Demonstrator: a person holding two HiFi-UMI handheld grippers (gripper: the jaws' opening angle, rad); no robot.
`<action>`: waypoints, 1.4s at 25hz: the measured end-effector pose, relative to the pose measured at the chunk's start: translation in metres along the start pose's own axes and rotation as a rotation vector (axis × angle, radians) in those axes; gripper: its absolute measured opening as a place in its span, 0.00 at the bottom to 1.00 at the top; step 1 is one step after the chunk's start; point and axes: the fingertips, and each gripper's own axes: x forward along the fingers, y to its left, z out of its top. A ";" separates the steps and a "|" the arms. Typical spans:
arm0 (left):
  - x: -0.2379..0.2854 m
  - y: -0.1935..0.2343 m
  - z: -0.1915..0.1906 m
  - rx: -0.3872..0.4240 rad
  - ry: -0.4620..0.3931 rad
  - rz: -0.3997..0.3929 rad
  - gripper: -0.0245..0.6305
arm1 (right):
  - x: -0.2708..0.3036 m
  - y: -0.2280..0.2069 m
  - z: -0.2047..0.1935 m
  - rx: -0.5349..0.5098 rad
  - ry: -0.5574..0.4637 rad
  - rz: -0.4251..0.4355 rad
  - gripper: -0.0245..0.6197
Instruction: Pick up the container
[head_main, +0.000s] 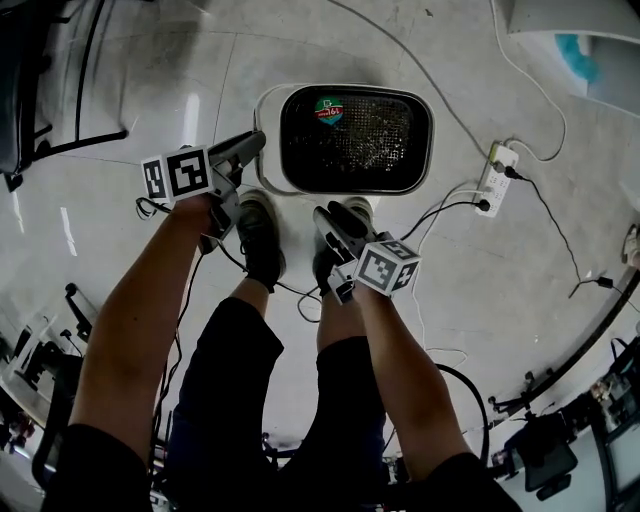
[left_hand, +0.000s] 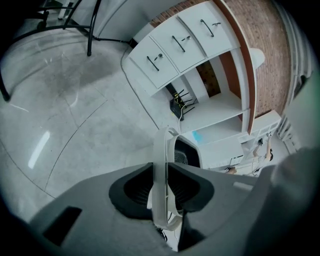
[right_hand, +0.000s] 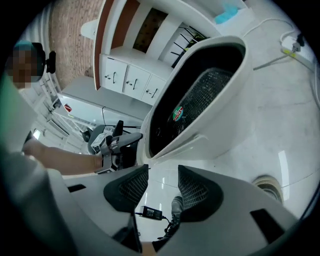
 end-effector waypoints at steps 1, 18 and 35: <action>-0.002 -0.005 0.001 0.006 -0.001 0.000 0.19 | -0.006 0.003 0.002 -0.025 0.004 -0.013 0.28; -0.016 -0.154 0.005 0.136 -0.022 -0.131 0.20 | -0.007 0.129 0.086 -0.459 0.095 -0.012 0.35; 0.047 -0.234 -0.022 0.335 0.215 -0.345 0.32 | -0.042 0.110 0.116 -0.421 0.035 -0.020 0.16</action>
